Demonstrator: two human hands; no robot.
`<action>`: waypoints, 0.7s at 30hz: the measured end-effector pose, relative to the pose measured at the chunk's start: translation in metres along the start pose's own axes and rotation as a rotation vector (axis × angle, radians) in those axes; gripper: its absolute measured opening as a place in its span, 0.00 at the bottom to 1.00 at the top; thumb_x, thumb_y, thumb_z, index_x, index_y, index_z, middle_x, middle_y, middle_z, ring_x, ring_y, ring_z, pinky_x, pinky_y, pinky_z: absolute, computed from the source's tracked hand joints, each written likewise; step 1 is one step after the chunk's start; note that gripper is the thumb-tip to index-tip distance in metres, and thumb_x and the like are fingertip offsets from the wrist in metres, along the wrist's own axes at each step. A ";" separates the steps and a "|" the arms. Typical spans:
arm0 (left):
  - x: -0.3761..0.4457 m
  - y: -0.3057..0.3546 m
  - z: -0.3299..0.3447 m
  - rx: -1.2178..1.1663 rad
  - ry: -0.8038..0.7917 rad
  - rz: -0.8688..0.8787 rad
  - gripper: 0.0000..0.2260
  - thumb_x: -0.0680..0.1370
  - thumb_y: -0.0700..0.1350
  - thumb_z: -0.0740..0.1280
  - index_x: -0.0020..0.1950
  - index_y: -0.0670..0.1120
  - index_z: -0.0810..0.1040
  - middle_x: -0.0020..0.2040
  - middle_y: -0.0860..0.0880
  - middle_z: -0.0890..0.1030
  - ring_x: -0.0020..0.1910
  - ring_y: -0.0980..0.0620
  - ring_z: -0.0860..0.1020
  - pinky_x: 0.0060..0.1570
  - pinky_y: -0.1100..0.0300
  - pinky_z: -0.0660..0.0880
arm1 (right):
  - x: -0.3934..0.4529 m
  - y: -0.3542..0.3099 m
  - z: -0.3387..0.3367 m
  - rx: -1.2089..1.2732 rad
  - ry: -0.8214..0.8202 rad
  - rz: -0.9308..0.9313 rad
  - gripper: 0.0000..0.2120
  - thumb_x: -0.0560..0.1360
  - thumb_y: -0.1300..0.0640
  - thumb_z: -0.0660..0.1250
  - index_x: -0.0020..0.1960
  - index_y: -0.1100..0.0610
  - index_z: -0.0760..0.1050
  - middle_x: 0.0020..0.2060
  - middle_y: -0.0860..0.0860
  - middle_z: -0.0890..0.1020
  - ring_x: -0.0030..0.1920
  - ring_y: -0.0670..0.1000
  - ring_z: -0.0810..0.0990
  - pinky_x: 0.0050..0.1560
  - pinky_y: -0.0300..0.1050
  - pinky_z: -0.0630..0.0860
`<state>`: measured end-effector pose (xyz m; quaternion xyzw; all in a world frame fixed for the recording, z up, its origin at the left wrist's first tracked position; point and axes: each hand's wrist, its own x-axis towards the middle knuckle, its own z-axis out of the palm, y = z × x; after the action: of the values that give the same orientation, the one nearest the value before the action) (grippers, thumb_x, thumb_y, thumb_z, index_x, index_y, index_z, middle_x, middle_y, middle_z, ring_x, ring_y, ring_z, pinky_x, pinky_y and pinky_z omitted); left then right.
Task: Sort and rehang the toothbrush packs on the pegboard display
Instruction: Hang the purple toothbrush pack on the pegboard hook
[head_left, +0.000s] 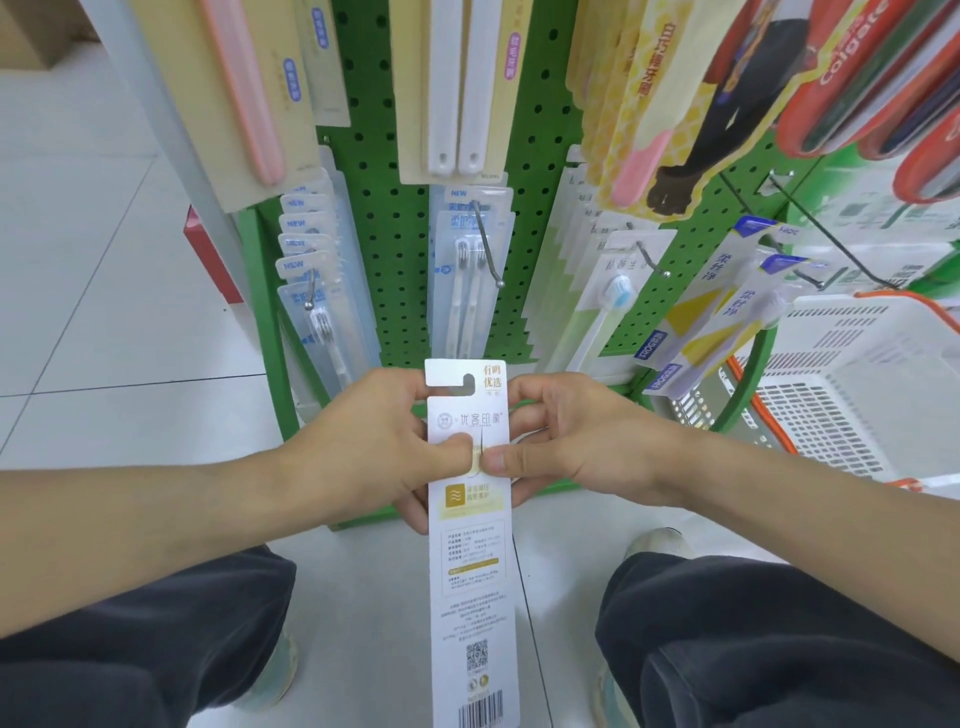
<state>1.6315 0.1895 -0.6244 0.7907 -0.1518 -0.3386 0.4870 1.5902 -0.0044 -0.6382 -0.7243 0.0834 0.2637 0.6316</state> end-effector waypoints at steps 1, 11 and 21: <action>0.000 0.000 0.000 0.016 0.014 0.003 0.10 0.79 0.38 0.69 0.52 0.53 0.76 0.40 0.51 0.88 0.38 0.49 0.87 0.33 0.49 0.84 | 0.000 0.000 0.000 0.004 -0.006 0.001 0.18 0.76 0.70 0.71 0.65 0.65 0.73 0.54 0.63 0.85 0.53 0.62 0.86 0.56 0.61 0.83; -0.001 -0.001 -0.003 0.071 0.082 0.054 0.07 0.78 0.37 0.69 0.49 0.49 0.77 0.41 0.53 0.87 0.35 0.50 0.86 0.29 0.52 0.83 | 0.001 0.004 -0.004 -0.071 -0.106 0.026 0.21 0.74 0.73 0.72 0.65 0.63 0.75 0.57 0.62 0.84 0.56 0.65 0.84 0.59 0.61 0.81; 0.004 0.005 -0.011 -0.020 0.152 0.046 0.04 0.80 0.37 0.67 0.49 0.45 0.79 0.39 0.49 0.87 0.35 0.46 0.86 0.31 0.54 0.83 | -0.005 0.013 0.005 -0.351 -0.384 0.241 0.14 0.77 0.62 0.73 0.62 0.57 0.80 0.58 0.53 0.86 0.57 0.56 0.85 0.59 0.60 0.82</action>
<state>1.6424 0.1925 -0.6185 0.8053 -0.1292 -0.2677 0.5129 1.5787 -0.0028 -0.6477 -0.7440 0.0007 0.4798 0.4650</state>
